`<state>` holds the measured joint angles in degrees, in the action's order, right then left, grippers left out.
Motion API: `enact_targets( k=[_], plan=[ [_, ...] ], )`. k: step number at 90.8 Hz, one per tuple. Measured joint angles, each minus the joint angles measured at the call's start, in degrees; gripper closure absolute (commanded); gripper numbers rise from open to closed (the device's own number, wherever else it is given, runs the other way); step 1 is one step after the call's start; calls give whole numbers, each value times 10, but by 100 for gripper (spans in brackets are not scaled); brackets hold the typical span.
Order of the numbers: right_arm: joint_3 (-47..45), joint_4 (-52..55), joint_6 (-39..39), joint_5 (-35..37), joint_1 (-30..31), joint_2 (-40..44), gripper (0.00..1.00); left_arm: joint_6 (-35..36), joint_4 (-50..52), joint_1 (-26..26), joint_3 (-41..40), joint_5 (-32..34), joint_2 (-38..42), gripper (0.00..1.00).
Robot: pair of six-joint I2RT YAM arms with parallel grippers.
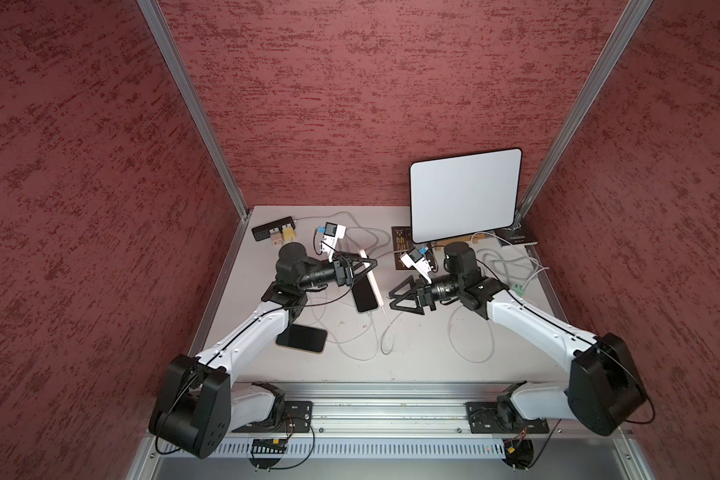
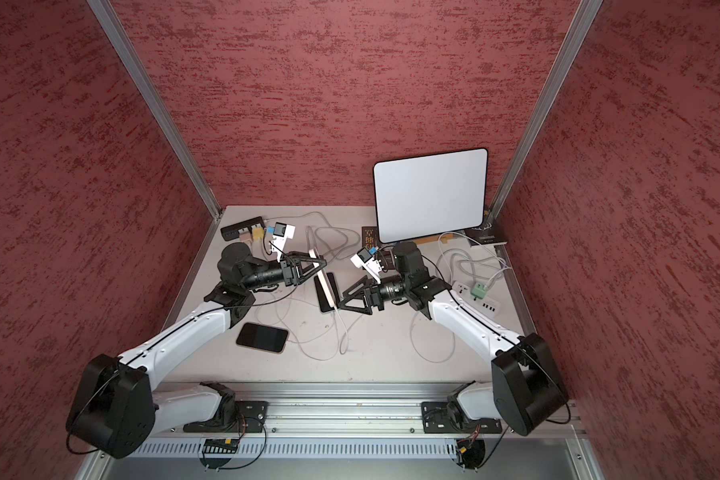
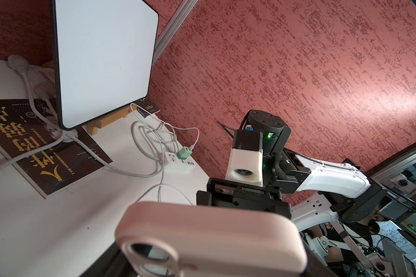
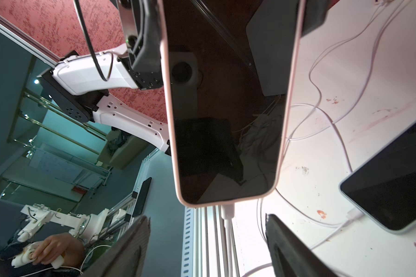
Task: Unplug the charging cable from the phone
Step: Remove the charging cable from the phone.
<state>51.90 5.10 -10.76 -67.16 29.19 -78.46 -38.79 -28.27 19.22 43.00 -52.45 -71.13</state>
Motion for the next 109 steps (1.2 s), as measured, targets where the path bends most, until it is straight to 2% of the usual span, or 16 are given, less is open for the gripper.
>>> enact_targets(
  k=[34,64,86,109],
  plan=[
    [0,67,69,44,27,-38,54,-1,0,-4,0,0,1,90],
    [0,70,82,46,38,-46,83,-2,0,-8,-1,0,7,90],
    [0,65,81,42,41,-59,100,1,2,-13,-3,4,7,90],
    [0,66,81,42,41,-59,100,0,2,-17,-6,4,7,91]
  ],
)
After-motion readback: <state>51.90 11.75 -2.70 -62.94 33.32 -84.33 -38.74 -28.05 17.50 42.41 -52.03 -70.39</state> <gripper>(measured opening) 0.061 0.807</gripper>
